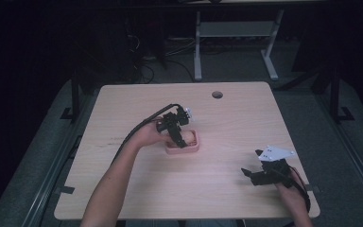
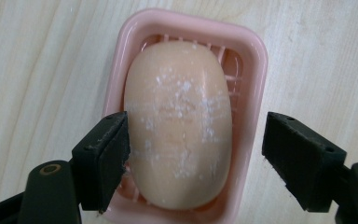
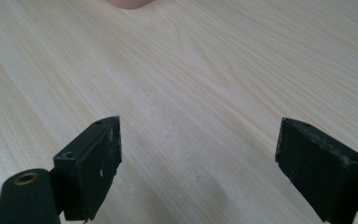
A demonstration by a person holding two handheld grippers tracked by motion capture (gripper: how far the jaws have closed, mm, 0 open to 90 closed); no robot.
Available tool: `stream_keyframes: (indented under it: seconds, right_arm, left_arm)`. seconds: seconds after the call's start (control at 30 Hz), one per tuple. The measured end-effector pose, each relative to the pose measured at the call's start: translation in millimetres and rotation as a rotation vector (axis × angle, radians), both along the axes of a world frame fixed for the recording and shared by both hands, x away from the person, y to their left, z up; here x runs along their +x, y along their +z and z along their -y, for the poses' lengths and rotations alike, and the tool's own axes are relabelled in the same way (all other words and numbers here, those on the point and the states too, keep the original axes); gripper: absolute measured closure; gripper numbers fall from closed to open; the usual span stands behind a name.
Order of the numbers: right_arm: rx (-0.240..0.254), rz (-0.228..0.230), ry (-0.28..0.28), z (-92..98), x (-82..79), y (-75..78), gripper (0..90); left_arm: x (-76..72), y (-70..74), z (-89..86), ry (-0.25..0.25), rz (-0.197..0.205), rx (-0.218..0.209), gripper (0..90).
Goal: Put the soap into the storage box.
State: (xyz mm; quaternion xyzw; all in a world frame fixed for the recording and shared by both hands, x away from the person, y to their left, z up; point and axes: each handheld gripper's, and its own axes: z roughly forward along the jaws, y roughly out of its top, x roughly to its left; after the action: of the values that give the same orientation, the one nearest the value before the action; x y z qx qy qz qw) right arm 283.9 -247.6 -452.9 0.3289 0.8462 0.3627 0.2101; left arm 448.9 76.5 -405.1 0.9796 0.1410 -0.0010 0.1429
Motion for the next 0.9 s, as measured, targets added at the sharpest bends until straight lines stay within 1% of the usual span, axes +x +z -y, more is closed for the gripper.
stream_keyframes:
  seconds: [0.03, 0.07, 0.13, 0.17, 0.27, 0.3, 0.43, 0.53, 0.57, 0.6, 0.8, 0.9]
  right_arm:
    - [-0.002, -0.001, -0.001, -0.1, -0.1, 0.1, 13.8]
    - [-0.002, -0.001, -0.001, -0.1, -0.1, 0.1, 13.8]
    - [-0.003, 0.001, -0.001, -0.3, 0.0, 0.1, 13.8]
    - [-0.004, 0.001, -0.002, -0.3, -0.1, 0.1, 13.8]
    - [-0.006, 0.001, -0.002, -0.4, 0.1, 0.0, 13.8]
    - [-0.013, 0.004, 0.0, -0.2, 0.4, -0.2, 13.8]
    - [-0.006, -0.002, -0.005, -1.5, 0.0, -0.2, 13.8]
    - [-0.004, -0.004, -0.007, -1.9, -0.2, -0.2, 13.8]
    - [-0.004, -0.005, -0.008, -2.1, -0.1, -0.2, 13.8]
    - [-0.005, -0.005, -0.008, -2.1, -0.1, -0.2, 13.8]
    - [-0.01, 0.006, -0.006, -1.1, 0.7, -0.5, 13.8]
    - [-0.009, 0.006, -0.01, -0.7, 1.1, -1.0, 13.8]
  left_arm:
    - [-0.7, 1.6, -2.6, 0.003, -0.004, -0.01, 23.1]
    - [-0.7, 1.6, -2.6, 0.003, -0.004, -0.01, 23.1]
    - [-1.6, 3.5, -5.1, 0.001, 0.007, -0.021, 23.2]
    - [-2.9, 4.6, -7.0, 0.01, 0.009, -0.033, 23.3]
    - [-4.4, 5.1, -8.6, 0.011, 0.011, -0.034, 23.3]
    - [-5.8, 5.5, -10.3, 0.011, 0.013, -0.034, 23.3]
    - [-7.8, 6.1, -13.9, 0.017, 0.007, -0.041, 23.2]
    - [-9.5, 6.3, -14.9, 0.016, 0.009, -0.037, 23.2]
    - [-12.0, 6.7, -16.0, 0.027, 0.012, -0.045, 23.3]
    - [-12.5, 6.7, -16.6, 0.027, 0.014, -0.049, 23.3]
    - [-16.3, 6.2, -20.5, 0.037, 0.014, -0.046, 23.2]
    - [-19.3, 6.9, -25.2, 0.039, 0.016, -0.053, 23.3]
